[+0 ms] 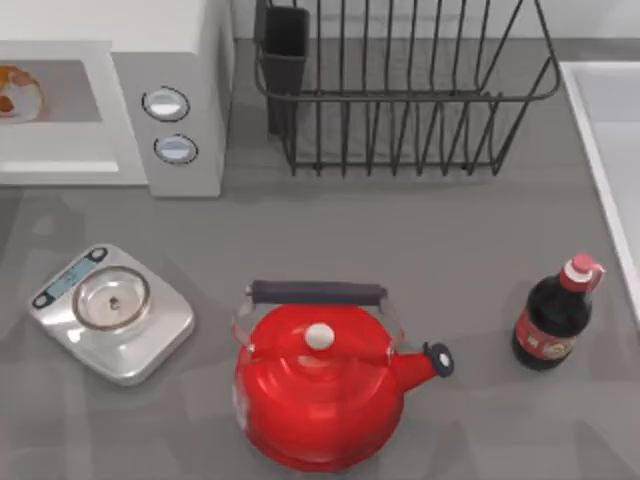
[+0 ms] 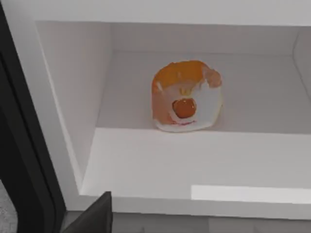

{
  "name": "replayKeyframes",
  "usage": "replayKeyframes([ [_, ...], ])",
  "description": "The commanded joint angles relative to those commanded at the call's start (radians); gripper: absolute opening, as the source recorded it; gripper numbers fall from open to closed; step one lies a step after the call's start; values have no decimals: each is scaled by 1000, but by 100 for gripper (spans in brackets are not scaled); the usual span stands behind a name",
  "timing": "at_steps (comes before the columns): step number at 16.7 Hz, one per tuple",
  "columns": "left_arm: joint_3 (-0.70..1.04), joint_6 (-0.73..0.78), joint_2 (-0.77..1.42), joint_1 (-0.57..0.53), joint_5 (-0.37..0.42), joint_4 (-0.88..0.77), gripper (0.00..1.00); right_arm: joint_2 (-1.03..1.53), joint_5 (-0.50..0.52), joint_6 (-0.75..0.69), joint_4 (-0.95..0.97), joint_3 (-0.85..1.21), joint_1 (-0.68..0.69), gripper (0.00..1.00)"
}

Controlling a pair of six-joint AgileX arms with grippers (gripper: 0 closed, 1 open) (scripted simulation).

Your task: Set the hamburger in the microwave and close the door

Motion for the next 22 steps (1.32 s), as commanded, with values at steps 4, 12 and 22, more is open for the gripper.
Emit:
replayKeyframes([
  [4, -80, -14, -214, -44, -33, -68, 100, 0, 0, 0, 0, 0, 0, 100],
  [12, -330, -61, -815, -161, -138, -283, 100, 0, 0, 0, 0, 0, 0, 100],
  [22, -517, -96, -1324, -258, -229, -439, 100, 0, 0, 0, 0, 0, 0, 100],
])
